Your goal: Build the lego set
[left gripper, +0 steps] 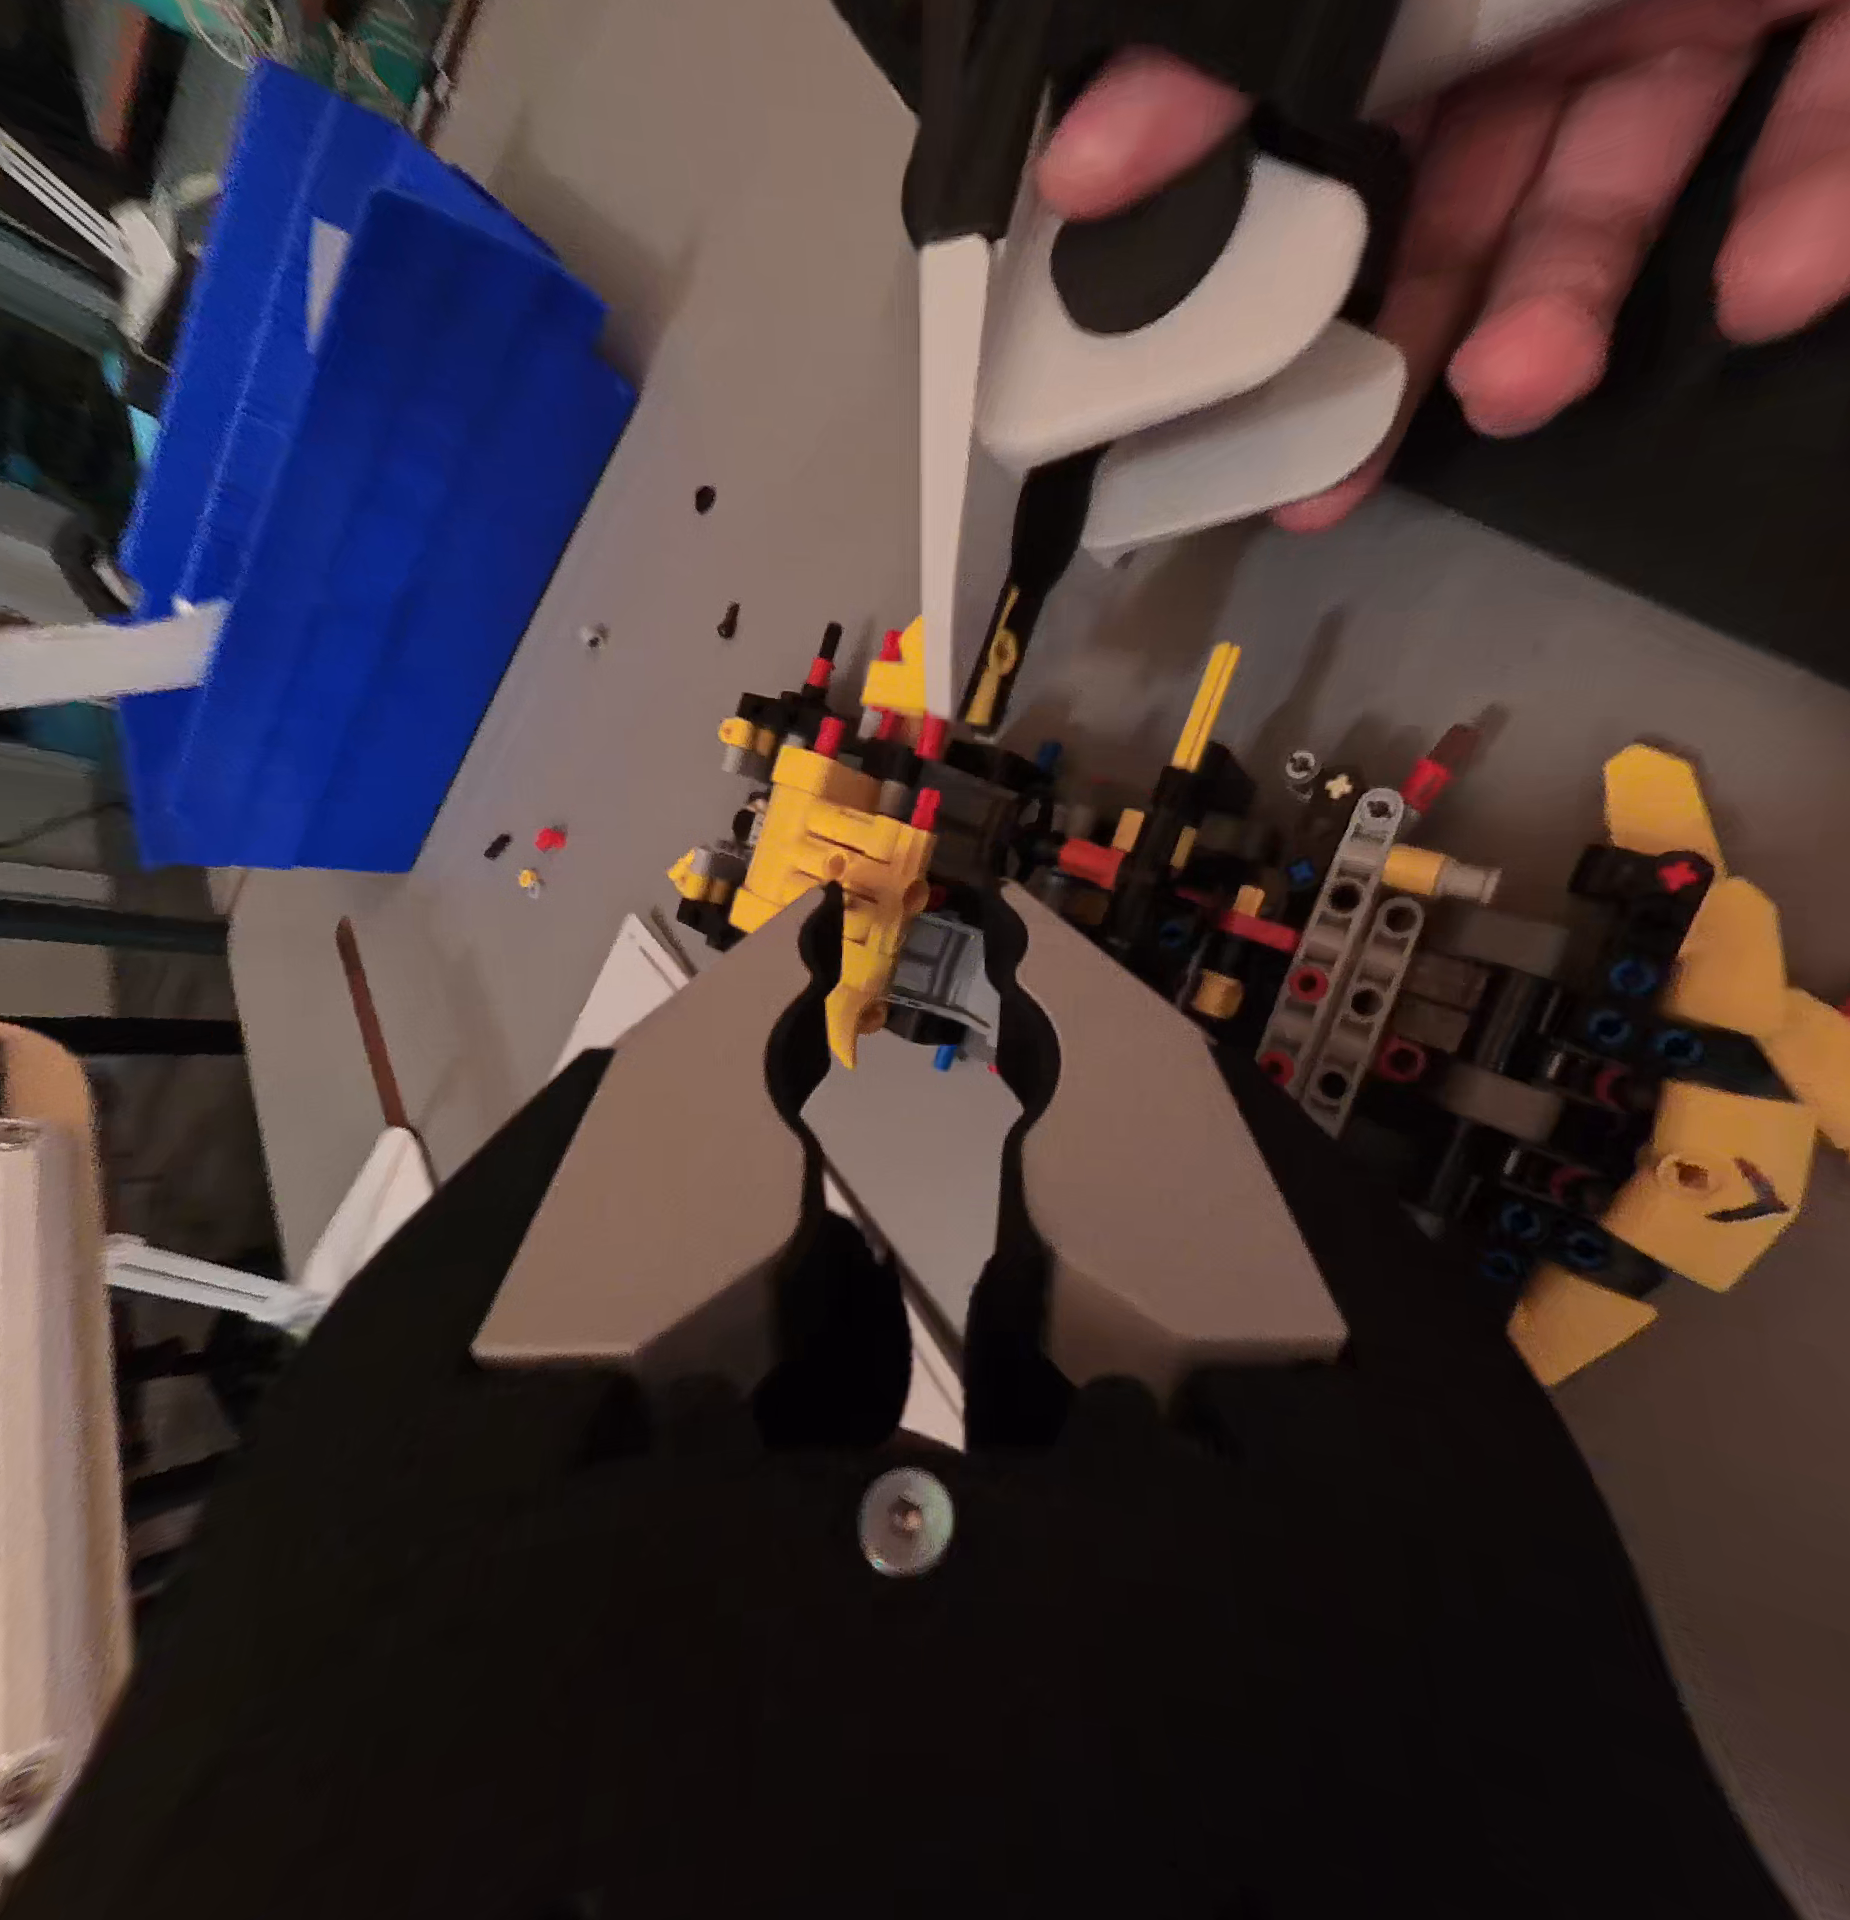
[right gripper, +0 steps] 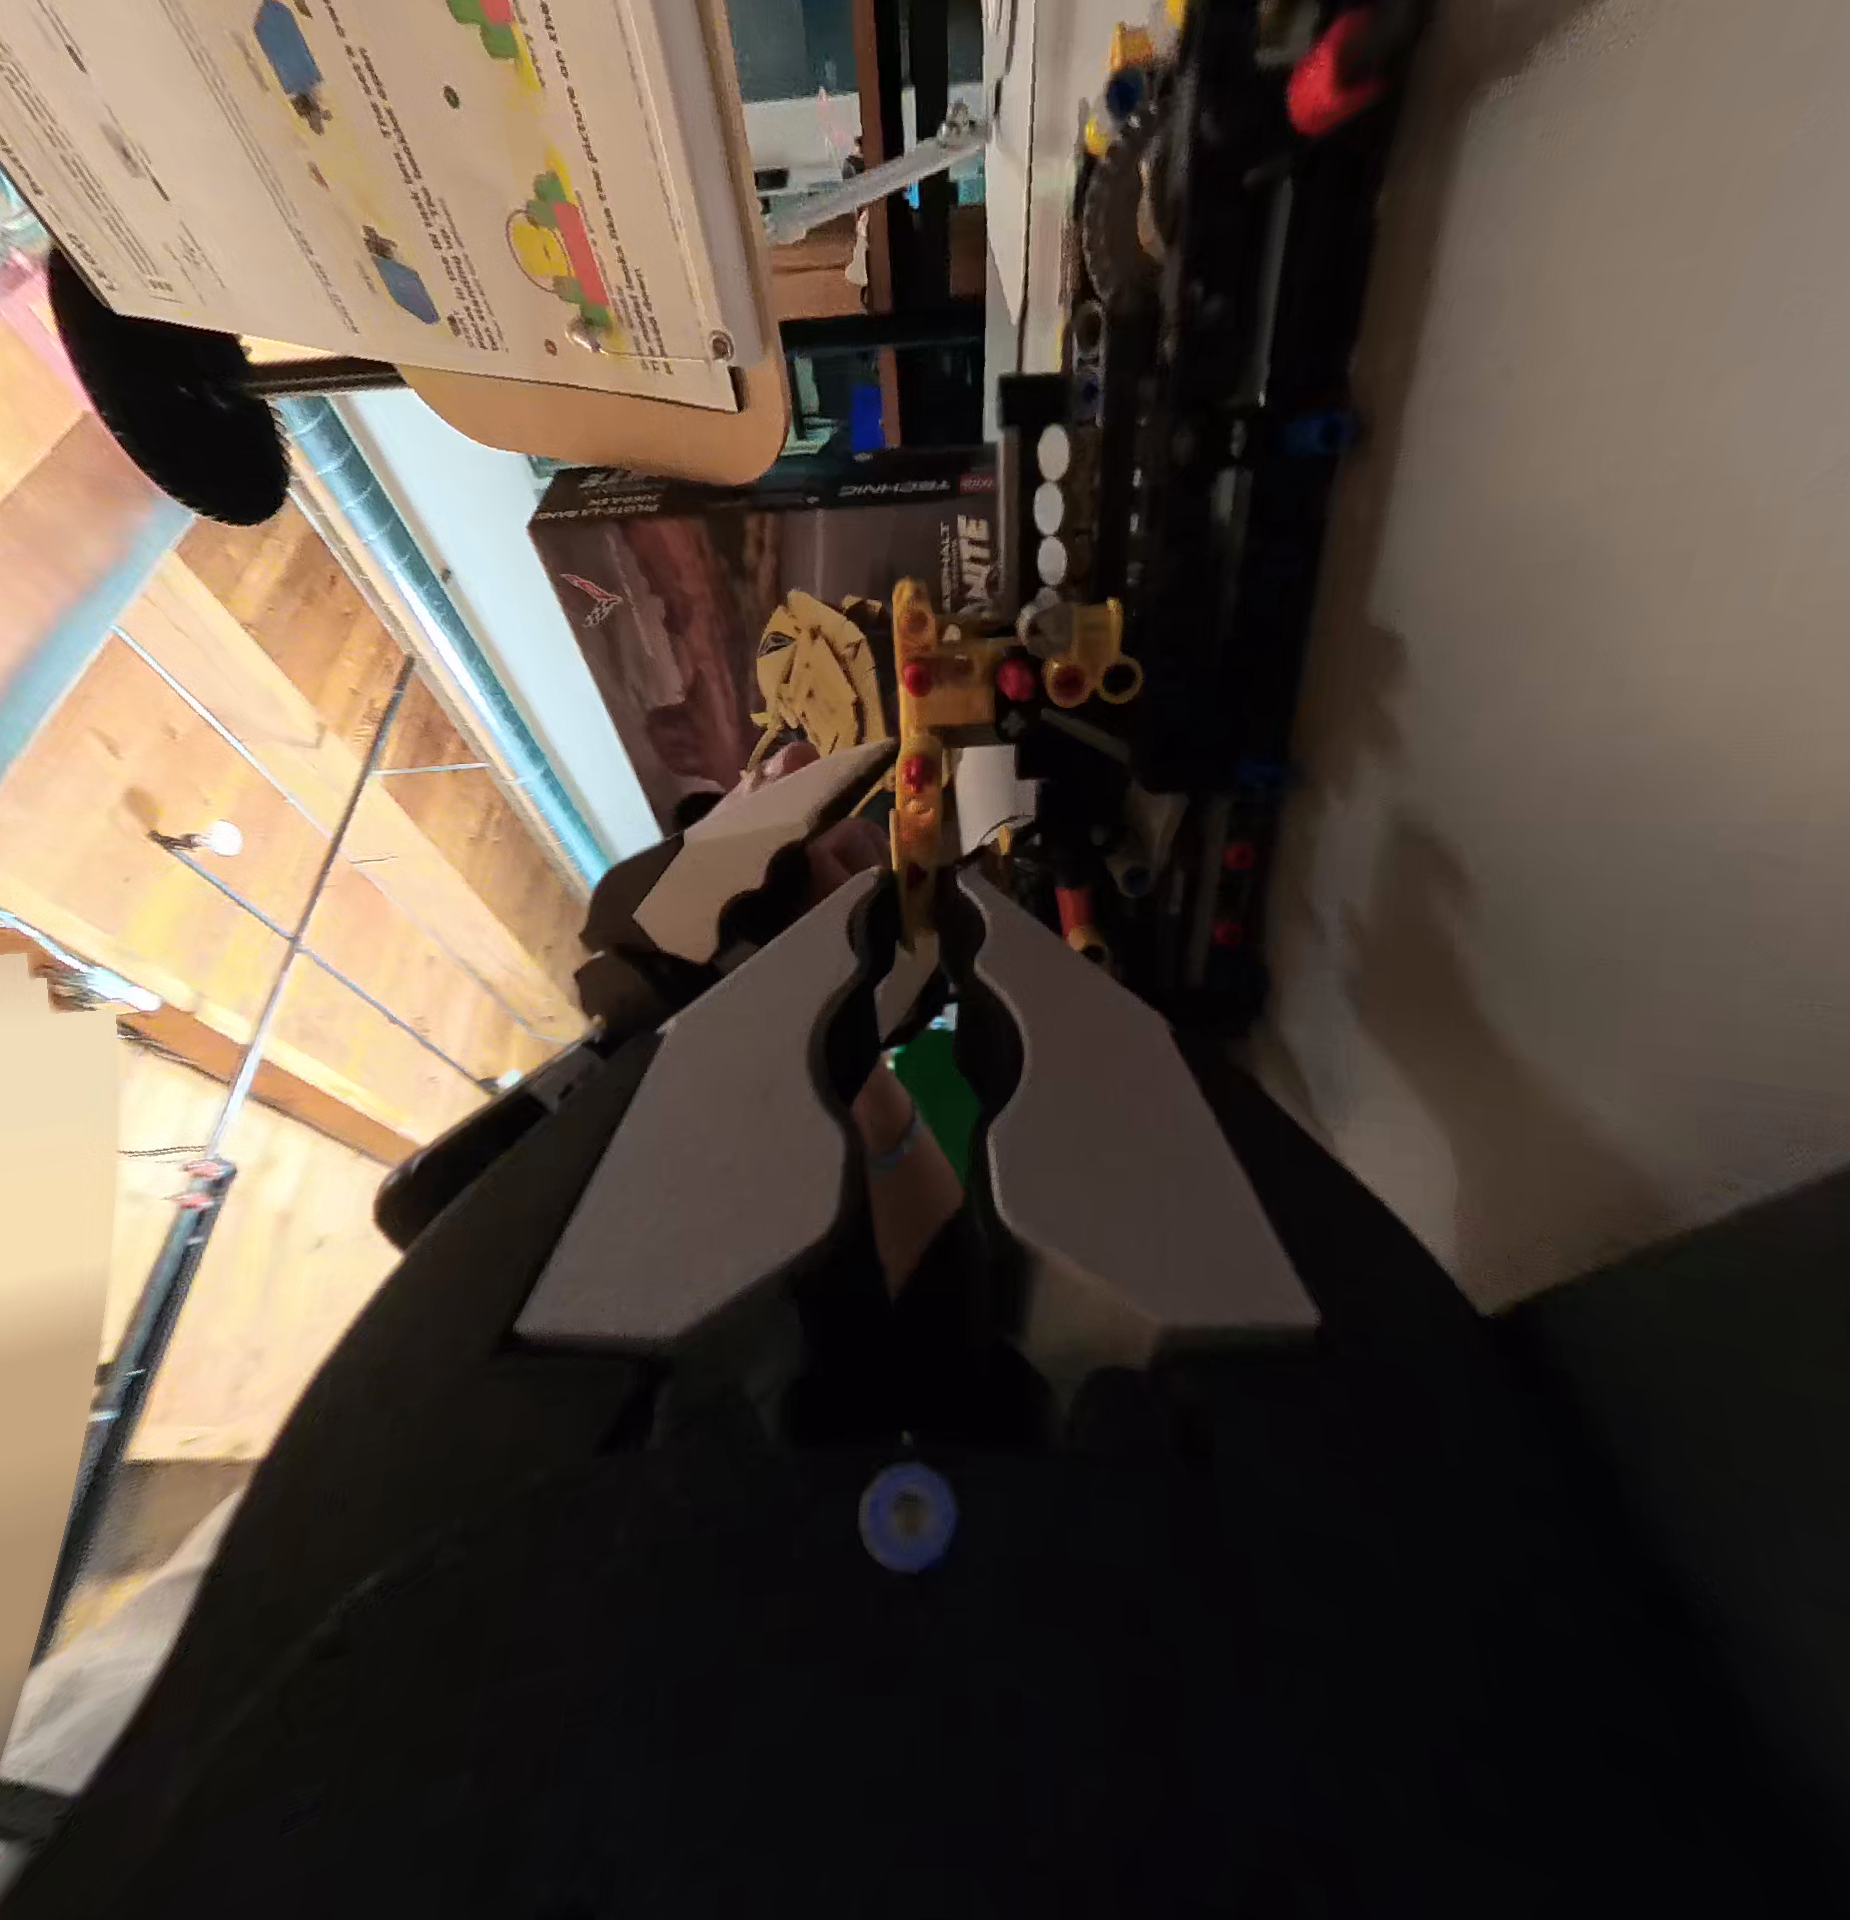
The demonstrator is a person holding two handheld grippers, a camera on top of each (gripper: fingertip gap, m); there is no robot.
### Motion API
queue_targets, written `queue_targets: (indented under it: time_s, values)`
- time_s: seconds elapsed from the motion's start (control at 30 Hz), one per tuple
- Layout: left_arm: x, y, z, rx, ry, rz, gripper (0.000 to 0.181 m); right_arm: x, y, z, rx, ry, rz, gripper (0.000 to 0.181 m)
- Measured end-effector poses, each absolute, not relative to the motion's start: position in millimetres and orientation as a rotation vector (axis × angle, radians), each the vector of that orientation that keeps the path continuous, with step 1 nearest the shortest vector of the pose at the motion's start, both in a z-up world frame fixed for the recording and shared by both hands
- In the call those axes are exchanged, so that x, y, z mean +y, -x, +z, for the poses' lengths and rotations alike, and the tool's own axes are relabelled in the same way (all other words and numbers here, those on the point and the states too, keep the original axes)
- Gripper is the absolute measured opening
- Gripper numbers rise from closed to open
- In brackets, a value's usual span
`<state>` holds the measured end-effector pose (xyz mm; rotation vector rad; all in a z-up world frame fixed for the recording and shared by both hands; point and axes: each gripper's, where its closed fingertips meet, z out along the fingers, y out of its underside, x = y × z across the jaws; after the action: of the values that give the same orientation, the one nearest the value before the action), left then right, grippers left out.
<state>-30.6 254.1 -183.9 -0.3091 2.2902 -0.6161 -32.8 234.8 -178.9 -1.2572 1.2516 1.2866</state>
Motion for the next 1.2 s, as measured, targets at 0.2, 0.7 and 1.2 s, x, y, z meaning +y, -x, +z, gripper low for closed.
queue_targets:
  time_s: [0.2,0.7,1.2]
  values:
    - [256,22,-187,2.101,0.161,-0.458,0.023,241,28,-177,1.177,1.316,1.246,0.006]
    - [254,13,-181,1.707,-0.028,-0.201,0.007,246,25,-180,1.222,1.277,1.295,0.006]
    - [249,12,-182,1.725,-0.039,-0.074,0.005,243,24,-180,1.231,1.258,1.278,0.006]
